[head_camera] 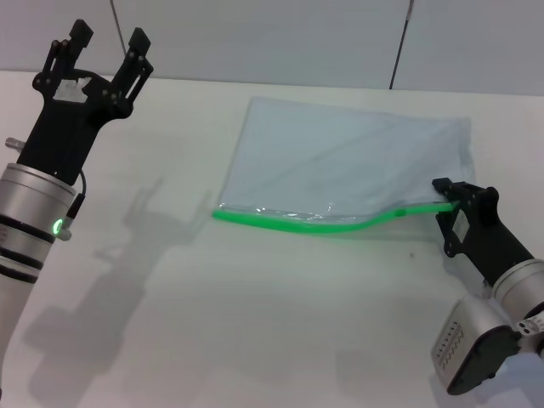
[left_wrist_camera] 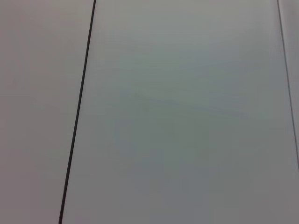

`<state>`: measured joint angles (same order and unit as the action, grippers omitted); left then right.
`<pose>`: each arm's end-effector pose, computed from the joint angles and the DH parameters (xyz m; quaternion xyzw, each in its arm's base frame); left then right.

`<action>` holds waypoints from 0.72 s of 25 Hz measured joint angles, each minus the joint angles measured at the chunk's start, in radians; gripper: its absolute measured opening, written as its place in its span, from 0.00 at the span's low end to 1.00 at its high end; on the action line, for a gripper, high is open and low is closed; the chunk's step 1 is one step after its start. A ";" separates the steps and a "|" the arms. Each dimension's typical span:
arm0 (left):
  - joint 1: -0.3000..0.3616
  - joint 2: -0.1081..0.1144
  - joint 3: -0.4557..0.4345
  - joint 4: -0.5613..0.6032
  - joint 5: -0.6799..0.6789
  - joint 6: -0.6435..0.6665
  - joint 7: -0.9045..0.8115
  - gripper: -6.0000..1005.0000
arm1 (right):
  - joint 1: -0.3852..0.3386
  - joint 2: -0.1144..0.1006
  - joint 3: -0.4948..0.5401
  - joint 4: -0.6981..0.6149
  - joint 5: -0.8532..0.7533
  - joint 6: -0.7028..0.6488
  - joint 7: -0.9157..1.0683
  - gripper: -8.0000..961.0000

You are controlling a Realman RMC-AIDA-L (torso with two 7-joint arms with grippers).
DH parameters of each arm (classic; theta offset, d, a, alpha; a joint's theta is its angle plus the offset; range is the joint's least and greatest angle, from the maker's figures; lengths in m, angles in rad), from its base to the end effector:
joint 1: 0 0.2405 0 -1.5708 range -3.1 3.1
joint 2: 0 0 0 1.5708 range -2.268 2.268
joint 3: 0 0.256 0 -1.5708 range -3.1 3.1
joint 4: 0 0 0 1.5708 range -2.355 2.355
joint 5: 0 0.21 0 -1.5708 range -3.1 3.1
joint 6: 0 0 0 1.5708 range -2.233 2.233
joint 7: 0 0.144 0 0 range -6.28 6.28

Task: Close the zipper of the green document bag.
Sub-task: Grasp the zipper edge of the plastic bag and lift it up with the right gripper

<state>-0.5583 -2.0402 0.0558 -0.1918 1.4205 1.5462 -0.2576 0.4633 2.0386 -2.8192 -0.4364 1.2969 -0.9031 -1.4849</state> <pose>-0.2701 0.3350 0.0035 -0.6706 -0.1534 -0.4657 0.5567 0.2975 0.3187 -0.0911 -0.7723 -0.3084 -0.1573 0.5326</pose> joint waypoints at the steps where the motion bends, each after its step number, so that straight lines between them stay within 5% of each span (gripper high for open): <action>1: 0.000 0.000 0.000 0.000 0.000 0.000 0.000 0.81 | 0.000 0.000 -0.001 -0.003 0.000 -0.001 0.000 0.23; 18: -0.011 0.000 0.006 0.003 0.012 -0.015 0.000 0.81 | 0.004 -0.005 -0.015 -0.019 -0.026 -0.019 -0.001 0.07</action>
<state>-0.5692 -2.0402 0.0615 -0.1887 1.4328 1.5310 -0.2576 0.4677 2.0337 -2.8346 -0.4557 1.2714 -0.9223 -1.4863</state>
